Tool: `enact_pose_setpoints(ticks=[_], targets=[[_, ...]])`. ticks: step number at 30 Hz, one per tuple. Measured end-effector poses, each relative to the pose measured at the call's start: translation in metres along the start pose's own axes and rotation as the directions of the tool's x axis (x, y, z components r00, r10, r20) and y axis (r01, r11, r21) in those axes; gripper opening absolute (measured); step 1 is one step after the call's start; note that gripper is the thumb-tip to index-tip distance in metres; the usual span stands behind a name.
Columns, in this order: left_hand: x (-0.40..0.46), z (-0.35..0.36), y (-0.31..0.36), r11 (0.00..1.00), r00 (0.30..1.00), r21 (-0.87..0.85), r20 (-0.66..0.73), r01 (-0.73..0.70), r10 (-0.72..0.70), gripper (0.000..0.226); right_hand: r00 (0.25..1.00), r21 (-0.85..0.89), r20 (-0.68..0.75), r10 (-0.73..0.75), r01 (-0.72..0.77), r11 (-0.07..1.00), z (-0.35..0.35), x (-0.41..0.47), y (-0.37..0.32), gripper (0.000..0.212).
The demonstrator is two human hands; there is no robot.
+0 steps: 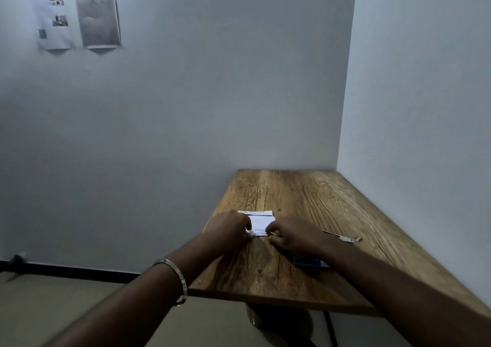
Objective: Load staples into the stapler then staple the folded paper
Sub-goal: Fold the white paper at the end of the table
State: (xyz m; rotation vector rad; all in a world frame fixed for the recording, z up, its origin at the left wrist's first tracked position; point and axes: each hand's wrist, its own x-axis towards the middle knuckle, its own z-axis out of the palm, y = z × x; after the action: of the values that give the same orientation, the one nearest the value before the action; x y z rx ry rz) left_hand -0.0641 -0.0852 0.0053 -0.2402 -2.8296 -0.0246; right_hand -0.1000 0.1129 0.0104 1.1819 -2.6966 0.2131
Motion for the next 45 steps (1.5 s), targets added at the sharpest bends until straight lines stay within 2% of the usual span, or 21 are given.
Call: enact_pose_setpoints(ticks=[7,16,24,33,38,41,45], targets=[[0.003,0.009,-0.007,0.990,0.999,-0.137,-0.026,0.020,-0.024,0.027,0.996,0.029,-0.084,0.005,-0.003,1.000,0.006,0.013,0.009,0.019],[0.007,0.011,-0.011,0.992,0.998,-0.123,-0.059,-0.002,-0.005,0.024,0.992,0.001,-0.129,0.014,-0.014,1.000,0.009,0.018,0.019,0.015],[0.015,0.013,-0.017,0.987,0.995,-0.148,-0.076,0.057,-0.068,0.017,0.985,0.110,-0.152,0.082,-0.065,0.992,0.011,0.030,0.021,0.015],[0.023,0.030,-0.020,0.967,0.979,-0.237,-0.153,0.095,-0.134,0.016,0.974,0.125,-0.184,0.131,-0.109,0.986,0.024,0.041,0.029,0.021],[0.021,0.042,-0.025,0.962,0.971,-0.244,-0.170,0.124,-0.168,0.019,0.976,0.080,-0.193,0.102,-0.088,0.993,0.029,0.040,0.033,0.024],[0.020,0.041,-0.024,0.976,0.966,-0.210,-0.237,0.056,-0.106,0.020,0.976,0.009,-0.216,0.035,-0.033,0.999,0.027,0.040,0.030,0.029],[0.021,0.035,-0.017,0.987,0.951,-0.062,-0.284,-0.150,0.127,0.021,0.972,-0.131,-0.213,-0.102,0.075,0.988,0.026,0.039,0.023,0.027]])
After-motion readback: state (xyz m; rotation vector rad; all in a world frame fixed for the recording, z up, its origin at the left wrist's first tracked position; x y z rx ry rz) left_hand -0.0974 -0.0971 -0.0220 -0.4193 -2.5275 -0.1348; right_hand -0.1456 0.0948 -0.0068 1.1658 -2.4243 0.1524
